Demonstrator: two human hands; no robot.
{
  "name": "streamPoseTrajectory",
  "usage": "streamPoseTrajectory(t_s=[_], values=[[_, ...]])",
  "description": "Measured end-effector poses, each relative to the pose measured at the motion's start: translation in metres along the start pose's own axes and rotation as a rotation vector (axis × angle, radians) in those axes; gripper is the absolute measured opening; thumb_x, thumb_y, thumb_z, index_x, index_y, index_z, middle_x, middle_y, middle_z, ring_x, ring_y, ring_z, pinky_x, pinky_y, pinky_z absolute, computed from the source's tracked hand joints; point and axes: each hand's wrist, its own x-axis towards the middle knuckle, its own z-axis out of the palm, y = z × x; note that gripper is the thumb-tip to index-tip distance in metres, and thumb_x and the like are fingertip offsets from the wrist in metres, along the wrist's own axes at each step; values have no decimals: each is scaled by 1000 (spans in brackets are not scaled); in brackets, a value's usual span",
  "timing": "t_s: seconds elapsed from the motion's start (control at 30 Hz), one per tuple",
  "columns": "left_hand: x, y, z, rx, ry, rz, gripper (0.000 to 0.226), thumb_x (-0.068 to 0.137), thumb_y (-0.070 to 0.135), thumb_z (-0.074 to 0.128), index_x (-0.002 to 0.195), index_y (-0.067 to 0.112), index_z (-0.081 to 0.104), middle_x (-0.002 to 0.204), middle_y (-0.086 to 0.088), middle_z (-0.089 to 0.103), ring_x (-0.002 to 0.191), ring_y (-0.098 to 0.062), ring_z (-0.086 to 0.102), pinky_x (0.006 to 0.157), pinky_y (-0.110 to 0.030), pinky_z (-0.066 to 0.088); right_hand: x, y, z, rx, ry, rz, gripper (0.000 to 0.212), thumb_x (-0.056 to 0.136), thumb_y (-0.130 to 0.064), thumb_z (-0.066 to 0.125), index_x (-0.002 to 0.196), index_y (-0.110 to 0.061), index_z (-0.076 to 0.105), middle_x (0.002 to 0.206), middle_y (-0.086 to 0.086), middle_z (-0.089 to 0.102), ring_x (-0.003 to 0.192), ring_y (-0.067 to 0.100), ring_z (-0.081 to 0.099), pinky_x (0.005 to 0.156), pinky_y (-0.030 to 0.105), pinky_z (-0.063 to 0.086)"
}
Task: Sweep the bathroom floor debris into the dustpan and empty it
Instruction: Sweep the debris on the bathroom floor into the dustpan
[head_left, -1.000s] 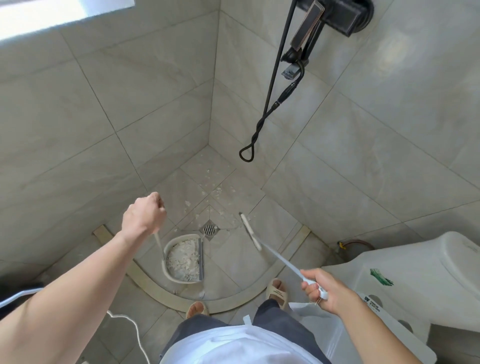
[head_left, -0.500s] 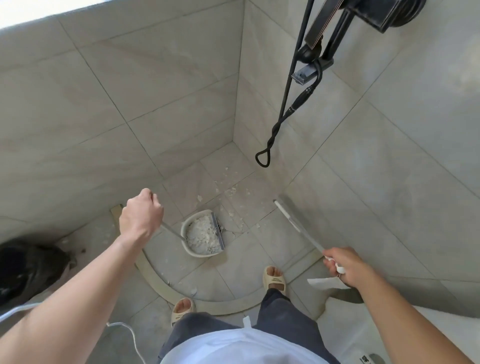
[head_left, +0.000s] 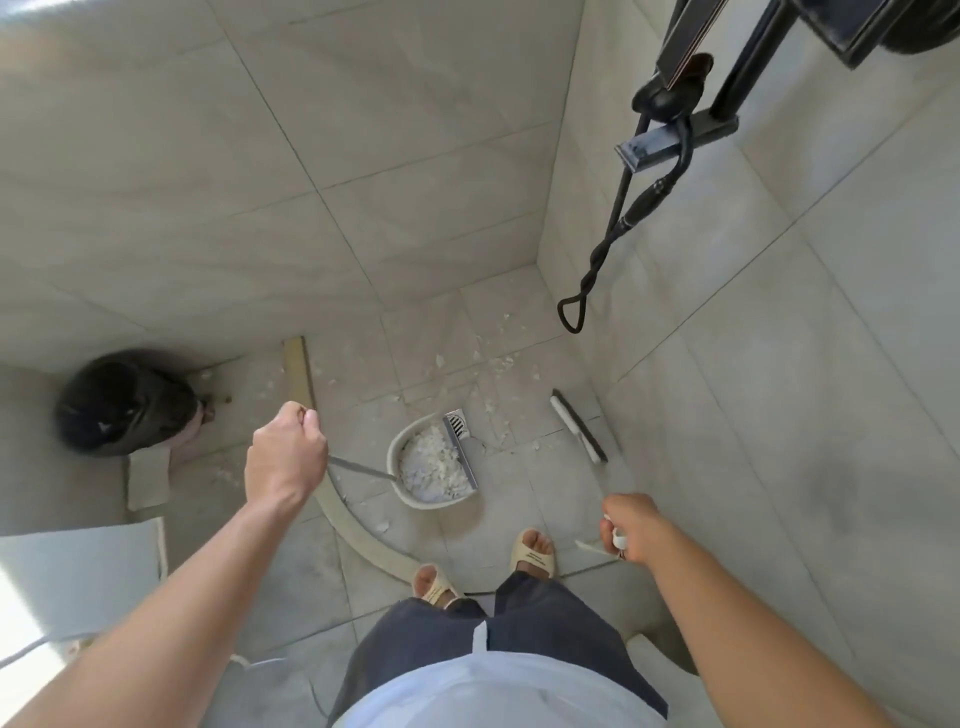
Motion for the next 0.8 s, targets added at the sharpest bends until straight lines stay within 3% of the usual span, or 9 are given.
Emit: streamPoseTrajectory(t_s=[0.2, 0.37, 0.57, 0.8], values=[[-24, -13, 6, -80, -19, -124, 31, 100, 28, 35, 98, 9, 59, 97, -22, 65, 81, -39, 56, 70, -39, 42, -23, 6, -1, 161, -157, 67, 27, 90, 5, 35, 66, -4, 43, 46, 7, 38, 24, 9, 32, 32, 10, 27], [-34, -30, 8, -115, -26, -168, 32, 101, 24, 32, 101, 6, 59, 99, -22, 65, 84, -40, 57, 70, -38, 42, -41, 4, -25, 310, -251, 48, 26, 96, 3, 35, 73, -3, 44, 50, 8, 39, 23, 3, 28, 25, 8, 23], [-43, -46, 13, -171, -53, -250, 29, 100, 21, 33, 101, 5, 56, 100, -24, 64, 89, -43, 59, 72, -41, 44, -70, 8, -13, 9, -87, -179, 8, 92, 2, 52, 87, -2, 57, 60, 12, 46, 30, 8, 33, 32, 11, 24], [-52, -55, 20, -189, -21, -328, 27, 100, 22, 31, 97, 7, 54, 94, -19, 63, 79, -36, 54, 72, -43, 49, -65, -57, -3, -144, -61, -329, 12, 90, 6, 50, 91, -2, 58, 62, 10, 44, 31, 9, 34, 33, 13, 26]])
